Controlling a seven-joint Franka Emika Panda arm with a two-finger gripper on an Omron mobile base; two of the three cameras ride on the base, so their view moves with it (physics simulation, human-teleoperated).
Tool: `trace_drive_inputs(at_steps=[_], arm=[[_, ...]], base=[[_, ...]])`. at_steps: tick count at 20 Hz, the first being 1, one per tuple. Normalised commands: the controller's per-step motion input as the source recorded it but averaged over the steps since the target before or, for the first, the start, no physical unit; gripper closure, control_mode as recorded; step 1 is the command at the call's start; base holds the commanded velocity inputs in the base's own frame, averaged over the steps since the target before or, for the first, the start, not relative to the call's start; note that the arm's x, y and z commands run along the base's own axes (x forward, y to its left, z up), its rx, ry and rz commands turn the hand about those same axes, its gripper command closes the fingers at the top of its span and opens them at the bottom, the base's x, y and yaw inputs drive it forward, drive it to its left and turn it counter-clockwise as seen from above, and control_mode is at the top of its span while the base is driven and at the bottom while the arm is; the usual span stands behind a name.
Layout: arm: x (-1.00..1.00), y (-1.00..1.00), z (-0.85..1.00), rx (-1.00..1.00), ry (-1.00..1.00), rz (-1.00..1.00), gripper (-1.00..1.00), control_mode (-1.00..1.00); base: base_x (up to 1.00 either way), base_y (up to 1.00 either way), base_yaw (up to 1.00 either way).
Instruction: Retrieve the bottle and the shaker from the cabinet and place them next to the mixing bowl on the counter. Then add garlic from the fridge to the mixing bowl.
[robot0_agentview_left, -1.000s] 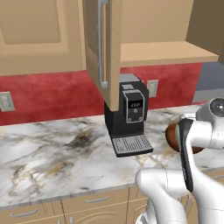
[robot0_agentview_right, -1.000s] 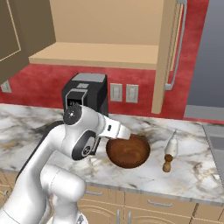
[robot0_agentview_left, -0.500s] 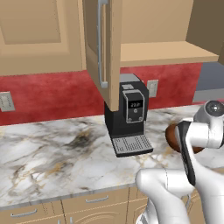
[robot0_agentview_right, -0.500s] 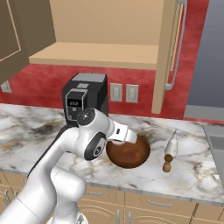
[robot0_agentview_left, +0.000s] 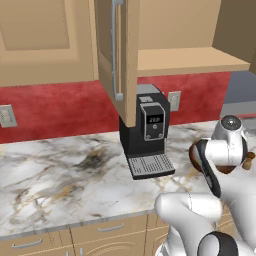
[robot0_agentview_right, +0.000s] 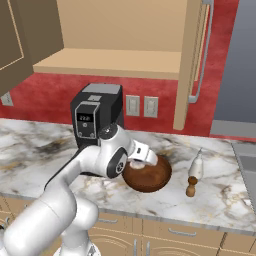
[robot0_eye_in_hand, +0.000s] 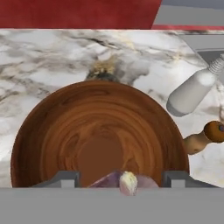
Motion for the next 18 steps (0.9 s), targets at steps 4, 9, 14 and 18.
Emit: trace_drive_inputs(at_steps=[4,9,14,18], arm=[[0.2,-0.2,-0.41,0.12,0.05,0.04,1.0,-1.0],[0.21,-0.14,-0.37,0.1,0.02,0.02,1.0,-1.0],[0.11,-0.03,-0.33,0.04,0.0,0.0,1.0,-1.0],[0.06,0.0,-0.28,0.01,0.0,0.0,1.0,-1.0]], base=[[0.0,0.0,0.0],[0.0,0.0,0.0],[0.0,0.0,0.0],[0.0,0.0,0.0]])
